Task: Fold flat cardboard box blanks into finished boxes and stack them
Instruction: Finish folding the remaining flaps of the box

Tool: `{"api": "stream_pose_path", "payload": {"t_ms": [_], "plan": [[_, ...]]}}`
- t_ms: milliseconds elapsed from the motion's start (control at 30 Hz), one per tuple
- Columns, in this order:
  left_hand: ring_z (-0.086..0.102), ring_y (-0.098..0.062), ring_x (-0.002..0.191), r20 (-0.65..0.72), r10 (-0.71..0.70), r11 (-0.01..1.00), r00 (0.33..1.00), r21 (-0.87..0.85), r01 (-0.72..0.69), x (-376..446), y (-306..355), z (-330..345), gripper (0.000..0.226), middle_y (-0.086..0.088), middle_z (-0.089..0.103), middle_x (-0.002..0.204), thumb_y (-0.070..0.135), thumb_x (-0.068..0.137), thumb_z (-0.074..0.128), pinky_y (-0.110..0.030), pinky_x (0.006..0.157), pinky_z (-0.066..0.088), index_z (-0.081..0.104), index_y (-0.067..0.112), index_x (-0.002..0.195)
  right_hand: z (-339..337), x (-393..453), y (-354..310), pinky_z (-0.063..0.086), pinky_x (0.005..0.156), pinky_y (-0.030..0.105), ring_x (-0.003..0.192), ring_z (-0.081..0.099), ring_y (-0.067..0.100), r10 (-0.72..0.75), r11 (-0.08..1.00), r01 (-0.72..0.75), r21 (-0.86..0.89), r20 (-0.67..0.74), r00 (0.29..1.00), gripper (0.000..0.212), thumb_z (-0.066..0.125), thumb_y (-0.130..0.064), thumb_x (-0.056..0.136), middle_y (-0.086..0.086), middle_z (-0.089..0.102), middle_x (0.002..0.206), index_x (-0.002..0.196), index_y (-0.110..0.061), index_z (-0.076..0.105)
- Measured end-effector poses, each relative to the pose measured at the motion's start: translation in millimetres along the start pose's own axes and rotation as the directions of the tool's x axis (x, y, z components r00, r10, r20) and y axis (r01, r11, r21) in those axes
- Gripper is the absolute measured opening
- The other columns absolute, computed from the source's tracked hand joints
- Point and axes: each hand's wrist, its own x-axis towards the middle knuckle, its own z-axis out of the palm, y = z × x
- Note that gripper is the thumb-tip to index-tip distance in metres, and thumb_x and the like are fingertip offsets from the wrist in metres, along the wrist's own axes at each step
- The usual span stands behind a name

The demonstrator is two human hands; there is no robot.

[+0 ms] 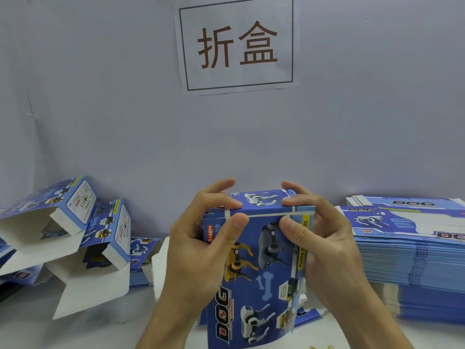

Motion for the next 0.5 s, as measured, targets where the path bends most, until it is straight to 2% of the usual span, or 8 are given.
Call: {"api": "stream_pose_path", "payload": {"t_ms": [100,267,400,500], "plan": [[0.061,-0.021,0.123,0.023,0.008,1.0,1.0,0.006,-0.008,-0.2,-1.1,0.4,0.022,0.011,0.058,0.136,0.046,0.079,0.073,-0.037,0.068,0.063,0.07,0.03,0.096,-1.5,0.1,0.8,0.061,0.076,0.042,0.125,0.06,0.032,-0.008,1.0,0.008,-0.008,-0.005,1.0,0.039,0.095,-0.046,0.055,-0.006,0.059,0.138,0.083,-0.025,0.077],[0.063,-0.023,0.121,-0.022,-0.027,1.0,0.999,-0.009,0.027,1.0,1.5,0.6,0.028,0.011,0.061,0.132,0.054,0.075,0.074,-0.037,0.068,0.063,0.072,0.031,0.092,-0.6,0.0,6.6,0.061,0.082,0.041,0.134,0.053,0.024,-0.082,0.99,0.076,-0.121,-0.043,0.996,0.031,0.084,-0.03,0.074,-0.01,0.054,0.144,0.103,-0.036,0.076],[0.069,-0.02,0.111,-0.043,-0.056,0.998,0.997,0.017,0.057,1.4,3.1,-0.4,0.022,0.018,0.06,0.132,0.046,0.075,0.071,-0.036,0.062,0.063,0.068,0.037,0.095,1.0,0.1,6.5,0.062,0.072,0.035,0.129,0.057,0.018,-0.075,0.993,0.071,-0.094,-0.033,0.997,0.013,0.082,-0.027,0.073,-0.014,0.057,0.138,0.084,-0.029,0.077],[0.067,-0.021,0.114,-0.027,-0.039,0.999,0.999,0.023,0.04,1.4,1.3,-0.4,0.024,0.015,0.06,0.133,0.052,0.076,0.072,-0.037,0.065,0.063,0.068,0.034,0.092,1.3,-0.1,6.5,0.062,0.071,0.035,0.127,0.058,0.019,-0.071,0.991,0.066,-0.112,-0.04,0.997,0.008,0.08,-0.025,0.074,-0.012,0.058,0.137,0.082,-0.029,0.077]]}}
